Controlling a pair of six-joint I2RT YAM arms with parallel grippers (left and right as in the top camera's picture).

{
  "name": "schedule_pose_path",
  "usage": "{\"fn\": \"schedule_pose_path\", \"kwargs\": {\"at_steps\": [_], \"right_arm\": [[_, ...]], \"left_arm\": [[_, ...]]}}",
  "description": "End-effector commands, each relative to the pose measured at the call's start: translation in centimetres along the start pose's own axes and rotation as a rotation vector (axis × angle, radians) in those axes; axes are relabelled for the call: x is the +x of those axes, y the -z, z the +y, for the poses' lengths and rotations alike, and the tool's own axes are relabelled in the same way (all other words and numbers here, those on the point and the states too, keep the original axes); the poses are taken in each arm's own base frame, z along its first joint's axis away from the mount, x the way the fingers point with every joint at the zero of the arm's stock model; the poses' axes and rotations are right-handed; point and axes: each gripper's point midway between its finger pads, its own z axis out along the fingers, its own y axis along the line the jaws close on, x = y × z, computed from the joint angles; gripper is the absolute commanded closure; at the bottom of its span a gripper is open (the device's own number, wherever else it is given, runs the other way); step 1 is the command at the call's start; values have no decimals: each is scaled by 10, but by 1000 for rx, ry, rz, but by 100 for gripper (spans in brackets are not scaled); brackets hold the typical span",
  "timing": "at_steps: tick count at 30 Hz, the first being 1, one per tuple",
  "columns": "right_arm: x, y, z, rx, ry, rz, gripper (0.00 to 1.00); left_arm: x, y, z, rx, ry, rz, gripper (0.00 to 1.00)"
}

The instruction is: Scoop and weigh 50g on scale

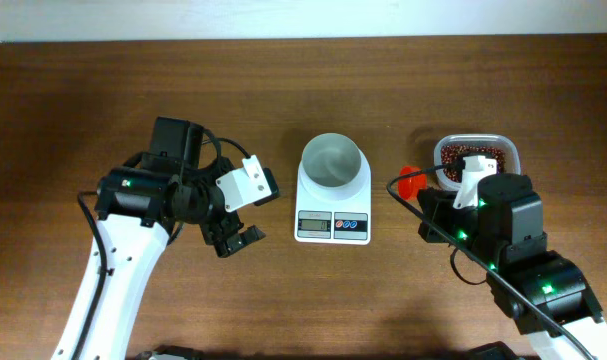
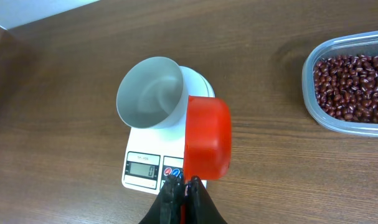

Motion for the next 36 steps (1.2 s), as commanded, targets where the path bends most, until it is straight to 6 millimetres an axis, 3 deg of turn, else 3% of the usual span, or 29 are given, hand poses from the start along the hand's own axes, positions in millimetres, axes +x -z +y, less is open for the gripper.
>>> {"fn": "schedule_pose_path", "kwargs": {"at_steps": [1, 12, 16, 27, 31, 33, 36], "right_arm": [[-8, 5, 1, 3, 3, -26, 96], [-8, 5, 1, 3, 2, -26, 96], [-8, 5, 1, 3, 2, -25, 96], [-8, 5, 1, 4, 11, -27, 96], [-20, 11, -4, 52, 110, -67, 96], [-28, 19, -13, 127, 146, -65, 96], [-47, 37, -47, 400, 195, 5, 96]], "left_arm": [[-7, -2, -8, 40, -16, -44, 1], [-13, -4, -6, 39, -27, -80, 1], [1, -19, -12, 71, -7, -57, 1], [-2, -19, -8, 55, -17, -68, 1], [-2, -19, -8, 55, -17, -68, 1], [-2, -19, -8, 55, -17, -68, 1], [-2, -19, -8, 55, -17, -68, 1]]}}
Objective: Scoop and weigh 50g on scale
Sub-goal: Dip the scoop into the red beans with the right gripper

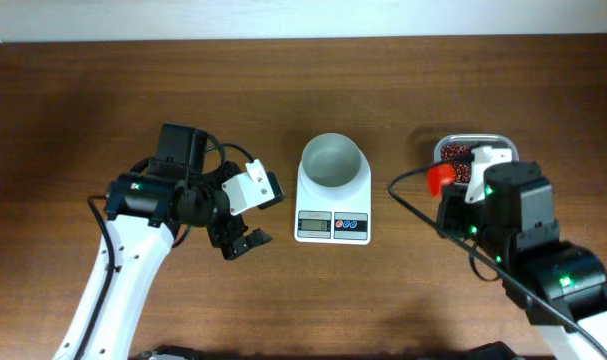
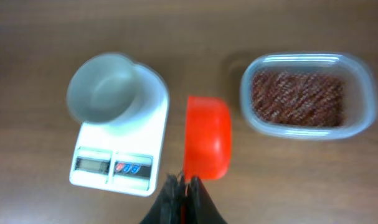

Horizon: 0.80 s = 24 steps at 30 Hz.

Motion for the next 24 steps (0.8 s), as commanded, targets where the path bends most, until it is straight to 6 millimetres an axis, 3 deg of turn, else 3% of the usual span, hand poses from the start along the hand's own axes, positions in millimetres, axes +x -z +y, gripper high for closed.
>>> {"fn": "schedule_pose_path", "kwargs": {"at_steps": [1, 5, 8, 10, 12, 17, 20, 22, 24], "right_arm": [[-20, 7, -34, 225, 56, 19, 96], [-26, -21, -69, 488, 106, 101, 96], [-22, -70, -98, 577, 105, 197, 96], [-16, -105, -111, 443, 97, 271, 96], [-9, -125, -119, 306, 80, 313, 96], [-12, -148, -134, 270, 96, 306, 96], [-6, -154, -153, 295, 77, 329, 96], [-4, -156, -155, 294, 84, 338, 96], [13, -172, -155, 267, 73, 396, 96]], "left_arm": [[-2, -2, -3, 15, -17, -13, 1], [-2, -2, -3, 15, -17, -13, 1], [-2, -2, -3, 15, -17, -13, 1], [-2, -2, -3, 15, -17, -13, 1], [-2, -2, -3, 15, -17, -13, 1], [-2, -2, -3, 15, -17, -13, 1], [-2, -2, -3, 15, -17, -13, 1], [-2, -2, -3, 15, -17, -13, 1], [-2, -2, -3, 15, -17, -13, 1]]}}
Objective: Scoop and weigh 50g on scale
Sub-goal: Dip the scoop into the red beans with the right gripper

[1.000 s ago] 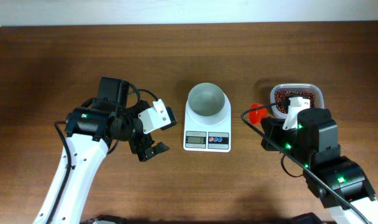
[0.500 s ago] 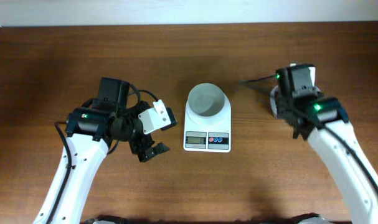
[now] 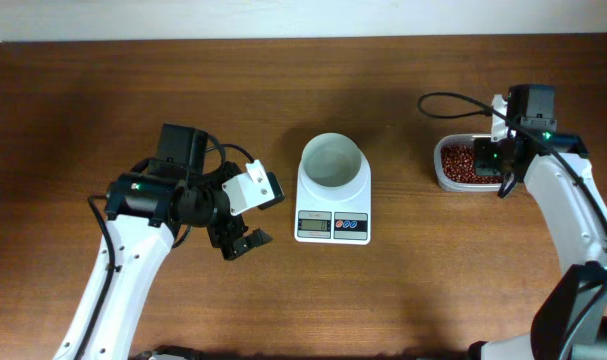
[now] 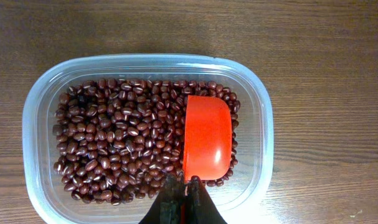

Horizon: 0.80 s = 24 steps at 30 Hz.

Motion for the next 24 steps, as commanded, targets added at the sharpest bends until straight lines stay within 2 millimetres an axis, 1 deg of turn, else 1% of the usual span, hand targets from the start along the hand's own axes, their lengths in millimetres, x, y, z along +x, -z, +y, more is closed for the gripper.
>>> {"fn": "schedule_pose_path", "kwargs": {"at_steps": [1, 2, 3, 5, 6, 7, 8, 11, 13, 15, 16, 18, 20, 24], "right_arm": [[7, -22, 13, -76, 9, 60, 96], [9, -27, 25, -145, 6, 72, 96], [8, -26, 33, -204, -5, 66, 96], [10, -23, 39, -337, -68, 65, 96], [10, -22, 36, -367, -94, 61, 96], [11, -23, 26, -360, -142, 65, 96], [13, -21, 18, -397, -189, 66, 96], [14, -13, 13, -522, -274, 50, 96], [17, -13, 6, -524, -319, 61, 96], [17, -12, 4, -534, -329, 54, 96], [17, -17, 2, -533, -333, 57, 96], [25, -34, 8, -559, -349, 106, 96], [32, -43, 9, -585, -374, 134, 96], [29, -32, -9, -688, -479, 87, 96]], "left_arm": [[-3, -1, -3, 13, -19, -14, 1], [-3, -1, -3, 13, -19, -14, 1], [-3, -1, -3, 13, -19, -14, 1], [-3, -1, -3, 13, -19, -14, 1], [-3, -1, -3, 13, -18, -14, 1], [-3, -1, -3, 13, -18, -14, 1], [-3, -1, -3, 13, -18, -14, 1], [-3, -1, -3, 13, -19, -14, 1], [-3, -1, -3, 13, -19, -14, 1], [-3, -1, -3, 13, -19, -14, 1], [-3, -1, -3, 13, -19, -14, 1], [-3, -1, -3, 13, -19, -14, 1], [-3, -1, -3, 13, -19, -14, 1], [-3, -1, -3, 13, -19, -14, 1]]}}
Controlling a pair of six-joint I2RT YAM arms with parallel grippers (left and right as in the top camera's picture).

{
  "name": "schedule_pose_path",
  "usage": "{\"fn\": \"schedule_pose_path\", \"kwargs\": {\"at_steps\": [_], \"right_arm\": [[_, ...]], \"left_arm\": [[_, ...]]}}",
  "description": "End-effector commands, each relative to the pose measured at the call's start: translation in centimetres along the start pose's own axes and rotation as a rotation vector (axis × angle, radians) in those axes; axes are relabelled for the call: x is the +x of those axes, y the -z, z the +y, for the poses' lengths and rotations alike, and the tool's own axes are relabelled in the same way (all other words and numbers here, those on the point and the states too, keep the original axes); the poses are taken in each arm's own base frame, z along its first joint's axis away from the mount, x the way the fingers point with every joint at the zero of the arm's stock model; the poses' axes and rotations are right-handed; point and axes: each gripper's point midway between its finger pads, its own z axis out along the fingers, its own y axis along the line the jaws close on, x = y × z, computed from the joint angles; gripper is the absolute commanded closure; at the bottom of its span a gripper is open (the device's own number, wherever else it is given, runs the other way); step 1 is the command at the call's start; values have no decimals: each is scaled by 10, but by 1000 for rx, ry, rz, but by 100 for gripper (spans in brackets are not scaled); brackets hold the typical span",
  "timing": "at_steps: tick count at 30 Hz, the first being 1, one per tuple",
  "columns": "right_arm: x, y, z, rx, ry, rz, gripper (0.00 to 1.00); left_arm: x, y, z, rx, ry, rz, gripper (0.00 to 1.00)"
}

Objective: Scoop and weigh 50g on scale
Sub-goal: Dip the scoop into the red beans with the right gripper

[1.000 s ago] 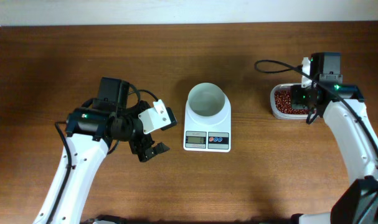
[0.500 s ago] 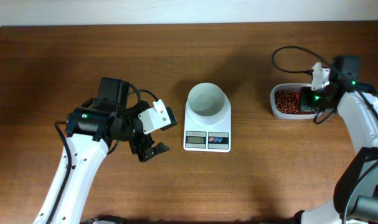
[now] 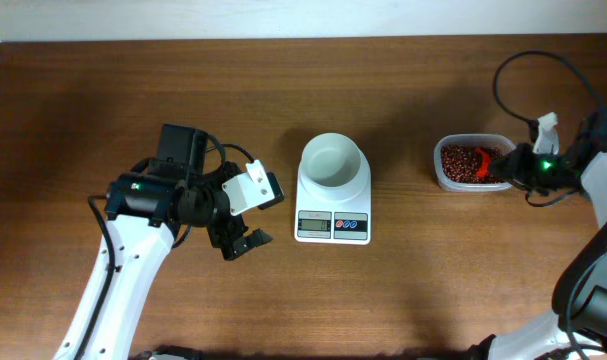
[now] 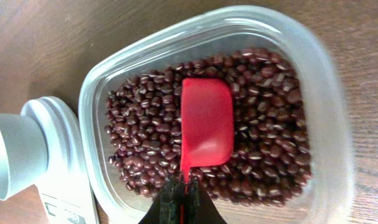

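A white scale (image 3: 333,214) stands mid-table with an empty white cup (image 3: 332,160) on it; scale (image 4: 58,186) and cup (image 4: 11,152) also show at the left of the right wrist view. A clear tub of red beans (image 3: 467,163) sits to the right, filling the wrist view as the tub (image 4: 207,118). My right gripper (image 4: 184,191) is shut on the handle of a red scoop (image 4: 205,124), whose bowl lies among the beans with no beans in it. In the overhead view the right gripper (image 3: 516,165) reaches in from the tub's right. My left gripper (image 3: 240,241) hangs open left of the scale.
The dark wooden table (image 3: 383,290) runs to a pale wall at the back. My left arm with its white wrist camera block (image 3: 245,186) stands close to the scale's left side. A black cable (image 3: 528,65) loops above the right arm.
My right arm has swung round to the tub's right side and tilted. The scoop now lies low in the beans, with the scale and cup showing at the wrist view's left edge.
My right gripper first held the empty red scoop beside the cup on the scale. Then it was between the scale and the bean tub, then right over the beans. Now the scoop rests in the beans. My left arm has barely shifted throughout.
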Motion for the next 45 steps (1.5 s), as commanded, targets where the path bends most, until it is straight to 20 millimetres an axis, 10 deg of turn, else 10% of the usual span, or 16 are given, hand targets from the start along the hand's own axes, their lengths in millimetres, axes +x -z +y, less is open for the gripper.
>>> {"fn": "schedule_pose_path", "kwargs": {"at_steps": [1, 45], "right_arm": [[4, 5, -8, -99, -90, -6, 96], [-6, 44, -7, -201, -142, -69, 96]], "left_arm": [[-3, -1, -3, 13, -19, -14, 1], [-3, -1, -3, 13, -19, -14, 1]]}}
